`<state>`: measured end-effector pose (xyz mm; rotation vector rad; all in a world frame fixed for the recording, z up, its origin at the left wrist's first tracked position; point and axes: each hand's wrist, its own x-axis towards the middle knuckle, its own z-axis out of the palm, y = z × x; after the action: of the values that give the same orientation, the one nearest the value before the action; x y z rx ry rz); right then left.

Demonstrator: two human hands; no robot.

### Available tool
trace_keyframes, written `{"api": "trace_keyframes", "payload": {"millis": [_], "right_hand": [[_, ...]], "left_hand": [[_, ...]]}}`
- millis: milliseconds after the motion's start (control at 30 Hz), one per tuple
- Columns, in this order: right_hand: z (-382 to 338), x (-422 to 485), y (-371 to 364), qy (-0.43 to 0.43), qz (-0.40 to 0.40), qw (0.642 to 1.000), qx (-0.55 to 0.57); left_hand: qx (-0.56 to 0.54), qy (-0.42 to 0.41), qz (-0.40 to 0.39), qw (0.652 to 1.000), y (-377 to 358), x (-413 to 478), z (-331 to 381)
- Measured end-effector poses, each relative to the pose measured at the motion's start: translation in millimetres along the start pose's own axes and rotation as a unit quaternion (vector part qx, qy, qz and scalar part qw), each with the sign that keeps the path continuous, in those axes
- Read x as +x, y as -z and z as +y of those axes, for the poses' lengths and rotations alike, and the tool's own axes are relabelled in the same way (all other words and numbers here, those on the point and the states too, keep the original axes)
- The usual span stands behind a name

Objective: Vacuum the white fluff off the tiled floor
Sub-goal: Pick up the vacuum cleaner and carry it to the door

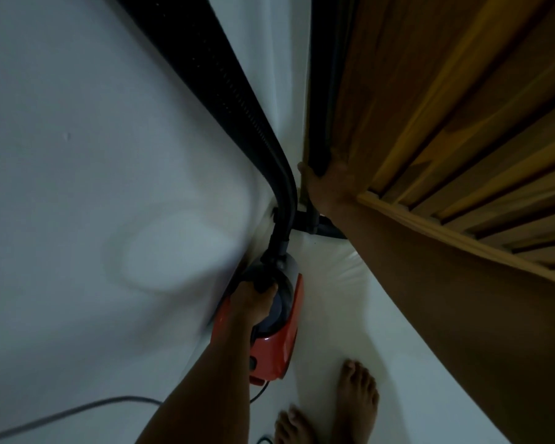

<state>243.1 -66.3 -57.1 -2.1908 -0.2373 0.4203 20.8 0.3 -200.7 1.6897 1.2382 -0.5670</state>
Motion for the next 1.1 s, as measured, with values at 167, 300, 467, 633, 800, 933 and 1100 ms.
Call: {"api": "trace_keyframes", "payload": {"millis": [167, 300, 467, 633, 800, 933, 1100], "right_hand": [[7, -5, -1, 0.021, 0.02, 0.999, 0.021], [13, 3, -4, 0.007, 0.008, 1.0, 0.029], [33, 19, -8, 0.015, -0.017, 1.0, 0.015], [30, 10, -4, 0.039, -0.026, 0.999, -0.005], [33, 9, -3, 0.043, -0.046, 0.998, 0.001], [39, 10, -5, 0.053, -0.036, 0.998, 0.0], [45, 11, -6, 0.058, -0.028, 0.998, 0.005]], "left_hand": [[0.028, -0.007, 0.013, 0.999, -1, -3, 5], [0.027, -0.039, 0.028, 0.998, -1, -1, 23], [0.038, -0.083, 0.06, 0.994, -3, 1, 47], [0.006, -0.03, 0.041, 0.999, -5, 11, 50], [0.035, -0.042, 0.019, 0.998, -1, 11, 56], [0.067, -0.043, 0.004, 0.997, 6, 6, 63], [0.127, -0.061, -0.011, 0.99, 13, -3, 76]]}}
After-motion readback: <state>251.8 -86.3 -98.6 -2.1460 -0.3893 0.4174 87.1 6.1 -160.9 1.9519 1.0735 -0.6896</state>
